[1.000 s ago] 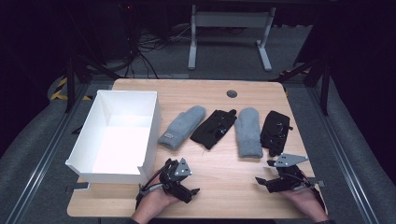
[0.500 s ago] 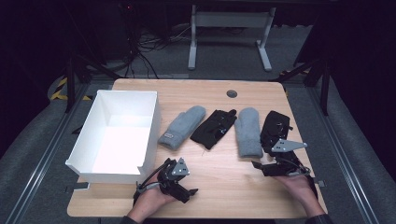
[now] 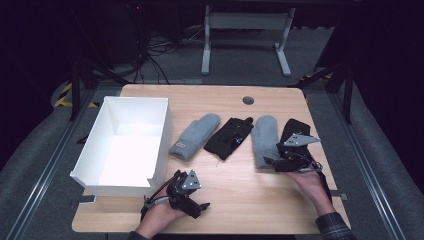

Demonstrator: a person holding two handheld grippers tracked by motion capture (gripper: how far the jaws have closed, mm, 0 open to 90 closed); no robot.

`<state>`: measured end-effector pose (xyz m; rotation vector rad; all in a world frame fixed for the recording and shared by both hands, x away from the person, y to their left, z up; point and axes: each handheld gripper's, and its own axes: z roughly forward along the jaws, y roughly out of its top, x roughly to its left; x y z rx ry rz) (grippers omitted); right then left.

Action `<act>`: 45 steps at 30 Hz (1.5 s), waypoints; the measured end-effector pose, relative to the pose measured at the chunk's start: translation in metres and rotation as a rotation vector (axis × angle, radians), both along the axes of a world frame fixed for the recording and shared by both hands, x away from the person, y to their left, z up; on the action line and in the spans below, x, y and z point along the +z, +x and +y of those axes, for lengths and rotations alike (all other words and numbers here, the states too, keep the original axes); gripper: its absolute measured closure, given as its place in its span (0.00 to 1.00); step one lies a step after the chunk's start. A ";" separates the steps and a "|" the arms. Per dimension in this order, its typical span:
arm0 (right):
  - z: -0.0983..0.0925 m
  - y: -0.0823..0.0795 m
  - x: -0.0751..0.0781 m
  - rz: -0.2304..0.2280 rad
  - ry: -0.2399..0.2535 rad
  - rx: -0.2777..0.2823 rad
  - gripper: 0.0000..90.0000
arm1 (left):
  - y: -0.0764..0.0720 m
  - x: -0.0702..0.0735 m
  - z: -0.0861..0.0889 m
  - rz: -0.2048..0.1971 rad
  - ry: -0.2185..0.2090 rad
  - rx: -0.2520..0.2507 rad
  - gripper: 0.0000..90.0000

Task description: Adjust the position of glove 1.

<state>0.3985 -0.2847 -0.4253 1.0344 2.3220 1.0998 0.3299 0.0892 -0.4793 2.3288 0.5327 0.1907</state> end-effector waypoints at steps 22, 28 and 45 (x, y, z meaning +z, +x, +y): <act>0.004 0.044 -0.013 0.019 0.010 -0.044 0.52 | -0.001 0.000 -0.001 0.001 0.002 0.007 0.00; 0.007 0.047 -0.021 0.032 -0.012 -0.042 0.74 | -0.001 0.000 -0.001 0.001 0.001 0.007 0.00; 0.005 0.040 -0.007 -0.020 0.037 -0.059 0.98 | -0.001 0.000 0.000 0.002 -0.001 0.008 0.00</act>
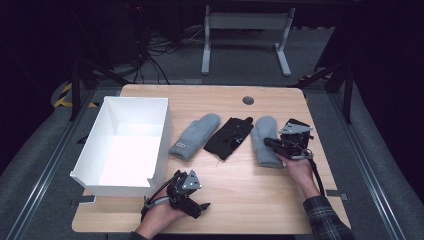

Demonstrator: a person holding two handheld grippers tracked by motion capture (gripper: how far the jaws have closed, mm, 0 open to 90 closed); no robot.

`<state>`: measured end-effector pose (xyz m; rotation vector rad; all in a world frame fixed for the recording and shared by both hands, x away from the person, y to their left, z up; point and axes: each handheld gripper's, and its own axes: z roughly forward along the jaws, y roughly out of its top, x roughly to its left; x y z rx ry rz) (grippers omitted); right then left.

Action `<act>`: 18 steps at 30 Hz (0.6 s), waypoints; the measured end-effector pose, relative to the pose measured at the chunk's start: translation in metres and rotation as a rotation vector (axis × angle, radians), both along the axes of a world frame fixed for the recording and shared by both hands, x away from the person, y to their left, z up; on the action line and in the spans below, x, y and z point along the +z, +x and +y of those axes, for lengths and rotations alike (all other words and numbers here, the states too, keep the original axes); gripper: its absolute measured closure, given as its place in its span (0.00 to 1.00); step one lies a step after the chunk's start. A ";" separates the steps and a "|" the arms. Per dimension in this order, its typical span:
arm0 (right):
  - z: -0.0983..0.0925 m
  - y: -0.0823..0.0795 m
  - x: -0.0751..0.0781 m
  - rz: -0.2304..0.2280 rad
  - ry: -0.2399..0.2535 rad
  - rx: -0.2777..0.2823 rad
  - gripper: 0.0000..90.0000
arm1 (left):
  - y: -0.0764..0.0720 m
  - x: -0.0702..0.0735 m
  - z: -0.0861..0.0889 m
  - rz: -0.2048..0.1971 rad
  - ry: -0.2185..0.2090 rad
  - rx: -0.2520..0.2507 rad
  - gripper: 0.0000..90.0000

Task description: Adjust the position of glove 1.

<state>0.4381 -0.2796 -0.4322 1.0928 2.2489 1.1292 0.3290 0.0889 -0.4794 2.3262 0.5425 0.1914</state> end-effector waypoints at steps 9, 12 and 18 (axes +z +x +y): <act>-0.002 -0.014 0.022 -0.063 0.048 0.026 0.98 | 0.000 0.000 0.000 0.000 0.000 0.000 0.01; -0.002 -0.018 0.027 -0.072 0.056 0.038 0.98 | 0.000 0.000 0.000 0.000 0.000 0.000 0.00; 0.005 -0.037 0.037 -0.088 0.073 0.106 0.98 | 0.000 0.000 0.000 0.000 0.000 0.000 0.01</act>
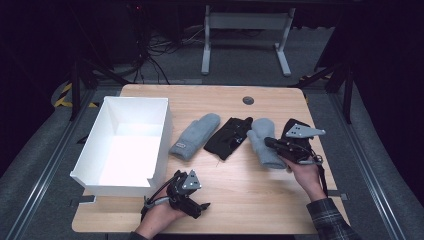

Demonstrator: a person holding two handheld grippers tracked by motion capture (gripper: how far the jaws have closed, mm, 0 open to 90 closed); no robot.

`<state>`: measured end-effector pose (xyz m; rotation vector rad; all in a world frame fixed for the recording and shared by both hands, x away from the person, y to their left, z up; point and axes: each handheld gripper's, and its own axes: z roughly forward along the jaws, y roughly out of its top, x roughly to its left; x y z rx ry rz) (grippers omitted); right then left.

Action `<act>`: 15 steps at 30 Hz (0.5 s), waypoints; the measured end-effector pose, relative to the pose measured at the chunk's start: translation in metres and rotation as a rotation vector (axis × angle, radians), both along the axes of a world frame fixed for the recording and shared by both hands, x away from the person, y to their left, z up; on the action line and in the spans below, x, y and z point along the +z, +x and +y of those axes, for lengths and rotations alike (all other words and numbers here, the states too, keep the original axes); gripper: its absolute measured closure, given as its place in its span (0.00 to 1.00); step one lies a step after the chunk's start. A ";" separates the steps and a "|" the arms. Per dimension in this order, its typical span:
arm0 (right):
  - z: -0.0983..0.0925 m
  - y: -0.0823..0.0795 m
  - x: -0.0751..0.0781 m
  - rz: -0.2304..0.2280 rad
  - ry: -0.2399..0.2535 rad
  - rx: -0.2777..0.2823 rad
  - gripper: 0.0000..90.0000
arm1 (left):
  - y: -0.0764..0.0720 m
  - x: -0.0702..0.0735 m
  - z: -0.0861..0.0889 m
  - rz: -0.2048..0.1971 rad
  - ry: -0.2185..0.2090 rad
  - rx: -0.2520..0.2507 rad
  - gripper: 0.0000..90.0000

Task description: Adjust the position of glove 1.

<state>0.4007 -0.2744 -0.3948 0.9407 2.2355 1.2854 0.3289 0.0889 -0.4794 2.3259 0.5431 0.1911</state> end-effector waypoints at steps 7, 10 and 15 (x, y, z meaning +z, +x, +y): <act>0.012 -0.020 -0.002 0.009 -0.012 0.087 0.98 | 0.000 0.000 0.000 0.000 0.000 0.000 0.01; 0.018 -0.029 -0.004 0.010 -0.025 0.119 0.98 | 0.000 0.000 0.000 0.002 -0.001 0.001 0.01; 0.025 -0.052 -0.008 0.012 -0.039 0.181 0.98 | 0.000 0.000 0.000 0.000 0.000 0.001 0.01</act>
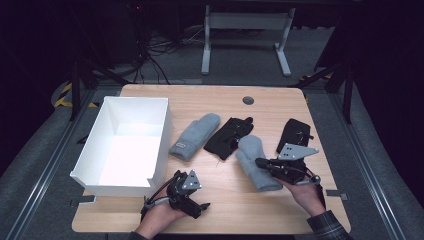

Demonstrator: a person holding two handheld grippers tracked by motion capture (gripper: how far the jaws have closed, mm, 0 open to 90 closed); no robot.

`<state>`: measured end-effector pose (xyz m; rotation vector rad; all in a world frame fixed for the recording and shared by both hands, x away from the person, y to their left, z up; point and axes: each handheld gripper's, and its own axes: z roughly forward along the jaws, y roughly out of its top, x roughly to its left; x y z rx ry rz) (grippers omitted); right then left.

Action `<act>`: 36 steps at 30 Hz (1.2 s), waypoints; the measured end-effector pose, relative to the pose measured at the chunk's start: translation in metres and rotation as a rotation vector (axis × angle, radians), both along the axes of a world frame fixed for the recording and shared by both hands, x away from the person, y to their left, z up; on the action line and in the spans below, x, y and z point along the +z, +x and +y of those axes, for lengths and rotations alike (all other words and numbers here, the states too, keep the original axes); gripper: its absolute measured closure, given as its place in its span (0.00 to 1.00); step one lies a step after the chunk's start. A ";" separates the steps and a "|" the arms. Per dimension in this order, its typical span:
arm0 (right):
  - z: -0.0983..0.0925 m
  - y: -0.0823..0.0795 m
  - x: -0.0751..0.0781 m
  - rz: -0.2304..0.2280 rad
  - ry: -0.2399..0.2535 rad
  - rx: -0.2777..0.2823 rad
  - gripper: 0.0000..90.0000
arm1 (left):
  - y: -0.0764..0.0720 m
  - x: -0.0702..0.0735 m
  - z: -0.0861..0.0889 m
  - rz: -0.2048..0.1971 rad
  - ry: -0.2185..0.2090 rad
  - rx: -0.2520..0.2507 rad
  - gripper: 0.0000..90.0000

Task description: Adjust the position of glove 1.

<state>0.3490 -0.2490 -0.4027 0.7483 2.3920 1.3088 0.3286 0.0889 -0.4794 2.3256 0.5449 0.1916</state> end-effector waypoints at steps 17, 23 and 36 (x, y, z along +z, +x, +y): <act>0.020 -0.024 -0.028 0.091 -0.068 0.105 0.88 | 0.000 0.000 0.000 0.000 0.000 0.001 0.01; 0.007 -0.027 -0.024 0.091 -0.043 0.079 0.94 | 0.000 0.000 0.000 0.001 0.000 0.002 0.01; -0.027 -0.038 -0.044 0.166 -0.189 0.089 1.00 | 0.000 0.000 0.000 0.001 -0.001 0.001 0.01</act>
